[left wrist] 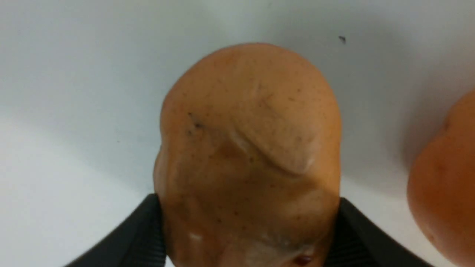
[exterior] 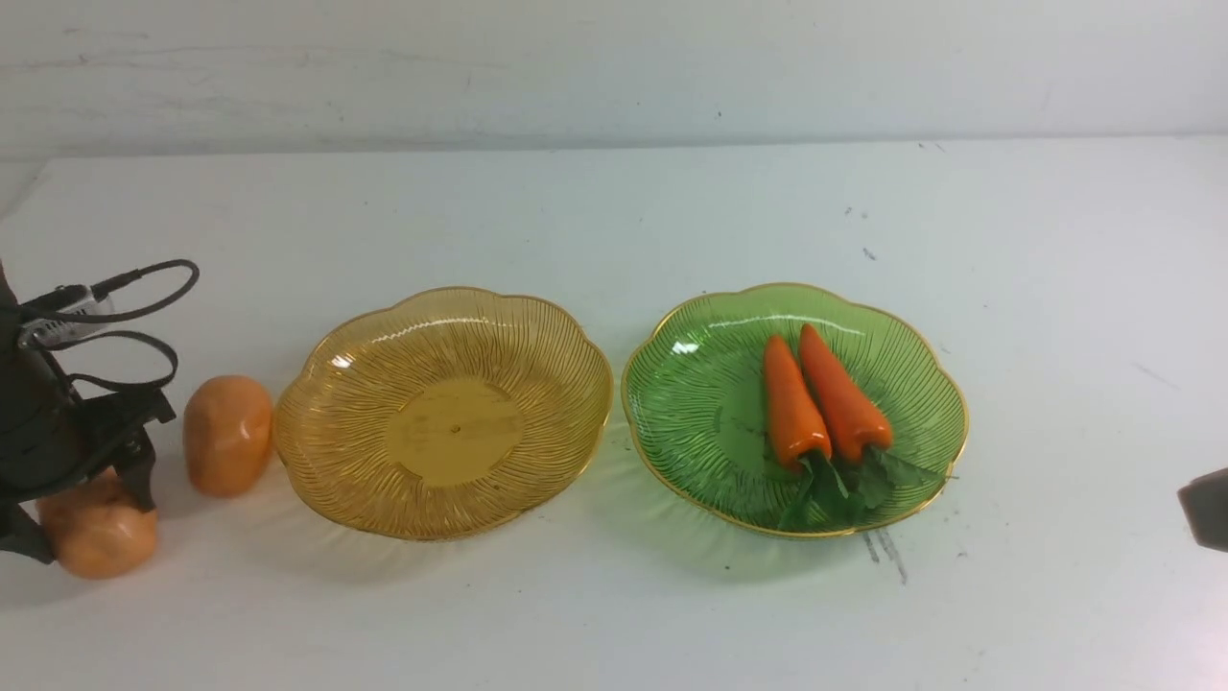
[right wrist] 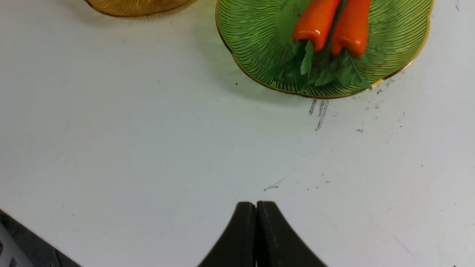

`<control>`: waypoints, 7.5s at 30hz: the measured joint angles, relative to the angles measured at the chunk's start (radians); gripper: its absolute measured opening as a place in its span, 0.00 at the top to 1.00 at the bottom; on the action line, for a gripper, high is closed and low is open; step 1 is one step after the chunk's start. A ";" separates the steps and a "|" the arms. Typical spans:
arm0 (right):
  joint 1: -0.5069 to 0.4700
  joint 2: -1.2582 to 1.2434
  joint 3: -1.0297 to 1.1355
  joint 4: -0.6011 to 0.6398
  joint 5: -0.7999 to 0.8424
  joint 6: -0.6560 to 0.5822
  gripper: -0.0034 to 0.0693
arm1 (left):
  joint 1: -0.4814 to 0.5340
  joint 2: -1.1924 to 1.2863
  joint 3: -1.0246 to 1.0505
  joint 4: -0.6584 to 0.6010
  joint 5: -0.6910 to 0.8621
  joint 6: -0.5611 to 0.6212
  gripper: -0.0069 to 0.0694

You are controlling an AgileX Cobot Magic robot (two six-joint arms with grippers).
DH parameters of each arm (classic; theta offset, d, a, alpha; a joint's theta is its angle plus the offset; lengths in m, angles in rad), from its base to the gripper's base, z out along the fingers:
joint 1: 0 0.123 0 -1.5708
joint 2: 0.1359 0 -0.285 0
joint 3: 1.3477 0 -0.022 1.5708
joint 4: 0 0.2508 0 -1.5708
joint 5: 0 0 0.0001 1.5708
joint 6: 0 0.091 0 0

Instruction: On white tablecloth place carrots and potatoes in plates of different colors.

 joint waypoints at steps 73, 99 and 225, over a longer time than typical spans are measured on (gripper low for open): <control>0.000 0.000 0.001 0.099 -0.012 -0.006 0.97 | -0.143 0.153 -0.451 -0.134 0.319 0.637 0.14; 0.000 0.000 0.001 0.115 -0.014 -0.006 0.97 | -0.144 0.271 -0.503 -0.032 0.349 0.615 0.40; 0.000 -0.600 0.599 -0.010 -1.090 0.156 0.97 | -0.260 -1.820 1.013 -0.023 -0.451 0.523 0.91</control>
